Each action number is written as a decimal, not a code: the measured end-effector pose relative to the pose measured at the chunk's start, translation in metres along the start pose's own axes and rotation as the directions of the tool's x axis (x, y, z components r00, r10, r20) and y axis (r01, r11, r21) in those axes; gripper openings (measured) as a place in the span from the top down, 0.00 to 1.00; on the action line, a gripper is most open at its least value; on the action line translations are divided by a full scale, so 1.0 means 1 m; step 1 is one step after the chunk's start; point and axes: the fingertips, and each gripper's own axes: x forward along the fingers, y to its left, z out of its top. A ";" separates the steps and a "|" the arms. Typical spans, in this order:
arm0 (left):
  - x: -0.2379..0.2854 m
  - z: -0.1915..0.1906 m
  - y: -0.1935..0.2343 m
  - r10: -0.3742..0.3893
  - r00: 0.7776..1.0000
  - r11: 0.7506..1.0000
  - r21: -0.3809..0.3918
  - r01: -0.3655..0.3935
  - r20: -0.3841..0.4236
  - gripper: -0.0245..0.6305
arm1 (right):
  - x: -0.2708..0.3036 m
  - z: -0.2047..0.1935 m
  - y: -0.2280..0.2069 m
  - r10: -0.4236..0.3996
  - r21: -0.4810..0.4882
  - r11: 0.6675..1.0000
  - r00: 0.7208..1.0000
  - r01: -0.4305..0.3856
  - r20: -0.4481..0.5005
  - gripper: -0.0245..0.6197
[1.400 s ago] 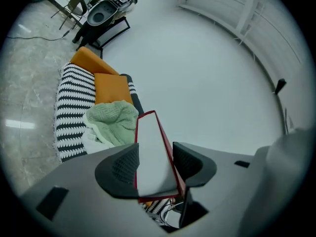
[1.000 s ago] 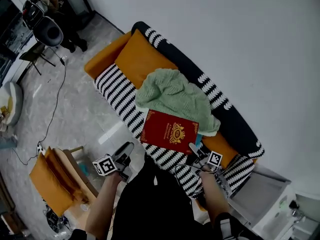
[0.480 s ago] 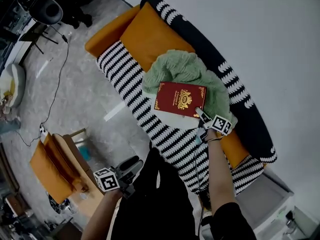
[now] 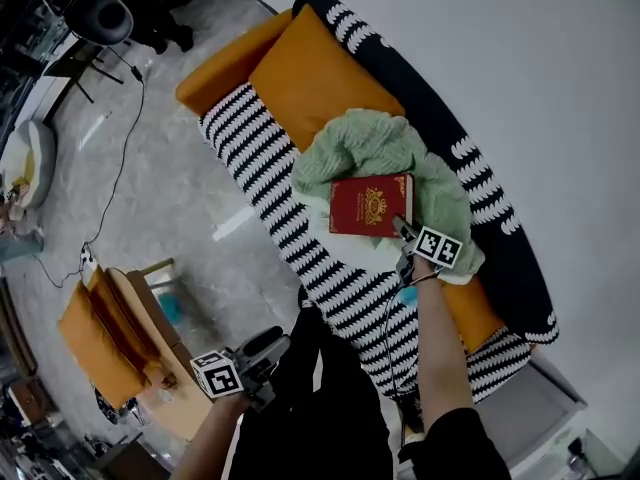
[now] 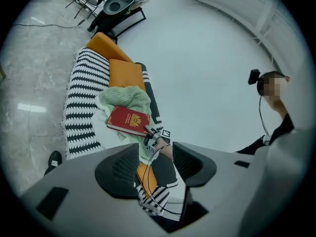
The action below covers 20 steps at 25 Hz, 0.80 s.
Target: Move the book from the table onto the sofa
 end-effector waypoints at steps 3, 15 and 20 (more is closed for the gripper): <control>0.009 0.001 -0.001 -0.018 1.000 1.000 -0.005 0.018 -0.009 0.65 | -0.005 0.004 -0.004 -0.040 -0.042 0.998 0.999 0.041 0.030 0.54; 0.037 0.034 -0.021 -0.098 0.995 0.994 0.056 0.098 0.004 0.65 | -0.099 0.057 -0.002 -0.040 0.043 0.999 0.969 0.031 0.245 0.51; 0.041 0.044 -0.042 -0.121 0.993 0.989 0.083 0.121 0.006 0.65 | -0.145 0.034 0.064 0.094 -0.030 0.996 0.964 -0.089 0.249 0.95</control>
